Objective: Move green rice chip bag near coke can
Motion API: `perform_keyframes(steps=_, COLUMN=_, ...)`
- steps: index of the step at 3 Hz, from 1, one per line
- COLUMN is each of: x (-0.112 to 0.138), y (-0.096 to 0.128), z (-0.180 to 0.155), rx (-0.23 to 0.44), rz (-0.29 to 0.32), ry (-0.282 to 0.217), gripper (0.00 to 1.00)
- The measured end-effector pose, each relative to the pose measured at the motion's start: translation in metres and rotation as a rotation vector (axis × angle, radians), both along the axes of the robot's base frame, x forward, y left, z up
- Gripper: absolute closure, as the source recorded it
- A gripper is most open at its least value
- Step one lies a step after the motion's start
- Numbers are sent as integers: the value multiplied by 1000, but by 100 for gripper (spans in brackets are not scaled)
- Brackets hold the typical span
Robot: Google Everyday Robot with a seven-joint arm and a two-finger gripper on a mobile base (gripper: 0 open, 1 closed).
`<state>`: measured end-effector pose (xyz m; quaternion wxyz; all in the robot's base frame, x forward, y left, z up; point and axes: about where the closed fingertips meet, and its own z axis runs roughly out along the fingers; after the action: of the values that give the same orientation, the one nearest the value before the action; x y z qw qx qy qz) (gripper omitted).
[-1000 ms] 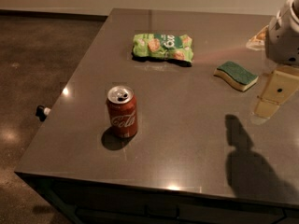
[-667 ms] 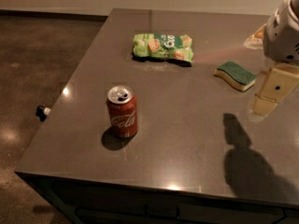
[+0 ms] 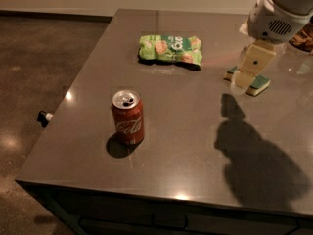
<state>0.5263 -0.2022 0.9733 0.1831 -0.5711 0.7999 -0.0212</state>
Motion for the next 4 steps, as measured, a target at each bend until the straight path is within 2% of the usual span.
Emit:
perform_keyframes(steps=1, x=72, y=38, z=-1, rx=50, rz=0, ry=-27, gripper=0)
perform_keyframes(steps=3, x=158, y=93, z=-20, rx=62, rz=-46, ry=-81, gripper=0)
perform_keyframes(steps=4, x=187, y=96, z=-37, rx=54, rz=-70, ry=-78, gripper=0)
